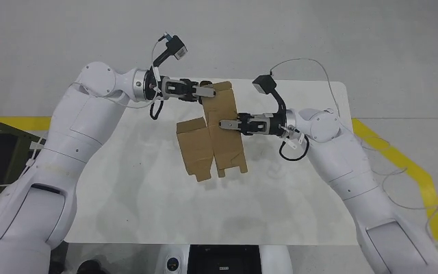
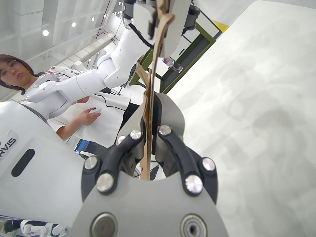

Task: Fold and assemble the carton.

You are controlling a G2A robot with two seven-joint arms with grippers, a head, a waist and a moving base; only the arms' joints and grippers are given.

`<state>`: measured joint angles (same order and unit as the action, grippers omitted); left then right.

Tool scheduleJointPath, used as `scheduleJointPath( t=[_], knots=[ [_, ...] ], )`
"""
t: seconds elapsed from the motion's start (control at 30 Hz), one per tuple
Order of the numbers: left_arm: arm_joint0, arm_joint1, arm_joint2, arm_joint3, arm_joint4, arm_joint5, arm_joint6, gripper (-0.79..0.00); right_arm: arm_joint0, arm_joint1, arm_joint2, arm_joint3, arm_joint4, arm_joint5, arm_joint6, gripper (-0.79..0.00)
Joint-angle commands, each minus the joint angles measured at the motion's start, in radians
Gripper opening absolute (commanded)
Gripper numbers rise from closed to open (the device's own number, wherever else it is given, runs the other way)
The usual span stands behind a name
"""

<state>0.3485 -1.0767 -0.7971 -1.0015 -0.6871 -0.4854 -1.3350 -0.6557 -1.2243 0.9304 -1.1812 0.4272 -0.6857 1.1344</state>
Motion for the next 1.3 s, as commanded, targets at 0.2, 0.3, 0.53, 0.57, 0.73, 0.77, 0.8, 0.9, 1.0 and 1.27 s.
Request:
scheduleJointPath(
  t=[0.2, 0.3, 0.53, 0.57, 0.73, 0.77, 0.8, 0.9, 1.0, 1.27],
  knots=[
    [-0.006, 0.001, -0.035, 0.040, -0.040, -0.019, 0.019, 0.000, 0.004, -0.002, 0.016, 0.039, 0.007, -0.009, -0.069, -0.785],
    [-0.004, 0.005, -0.046, 0.044, 0.000, -0.046, 0.046, 0.000, 0.005, 0.000, 0.038, 0.049, -0.022, -0.008, -0.131, -0.785],
    [0.024, 0.013, -0.081, 0.073, 0.004, -0.084, 0.084, 0.000, -0.014, 0.005, 0.087, 0.038, -0.079, -0.019, -0.270, -0.785],
    [0.028, 0.014, -0.085, 0.077, 0.005, -0.090, 0.090, 0.000, -0.018, 0.004, 0.091, 0.034, -0.087, -0.011, -0.296, -0.785],
    [0.054, 0.011, -0.104, 0.083, -0.010, -0.101, 0.131, 0.000, -0.038, 0.000, 0.099, 0.010, -0.138, 0.040, -0.406, -0.785],
    [0.060, 0.011, -0.105, 0.077, -0.006, -0.100, 0.127, 0.000, -0.043, -0.001, 0.099, 0.003, -0.143, 0.050, -0.431, -0.785],
    [0.065, 0.011, -0.105, 0.070, -0.002, -0.098, 0.119, 0.000, -0.048, -0.002, 0.100, -0.004, -0.148, 0.060, -0.453, -0.785],
    [0.084, 0.014, -0.113, 0.053, 0.006, -0.098, 0.110, 0.000, -0.060, -0.006, 0.103, -0.024, -0.170, 0.076, -0.505, -0.785],
    [0.104, 0.016, -0.121, 0.031, 0.009, -0.083, 0.107, 0.000, -0.070, -0.008, 0.106, -0.042, -0.189, 0.095, -0.548, -0.785],
    [0.159, 0.026, -0.146, -0.033, 0.023, -0.043, 0.069, 0.000, -0.094, -0.011, 0.119, -0.076, -0.230, 0.125, -0.600, -0.785]
  ],
)
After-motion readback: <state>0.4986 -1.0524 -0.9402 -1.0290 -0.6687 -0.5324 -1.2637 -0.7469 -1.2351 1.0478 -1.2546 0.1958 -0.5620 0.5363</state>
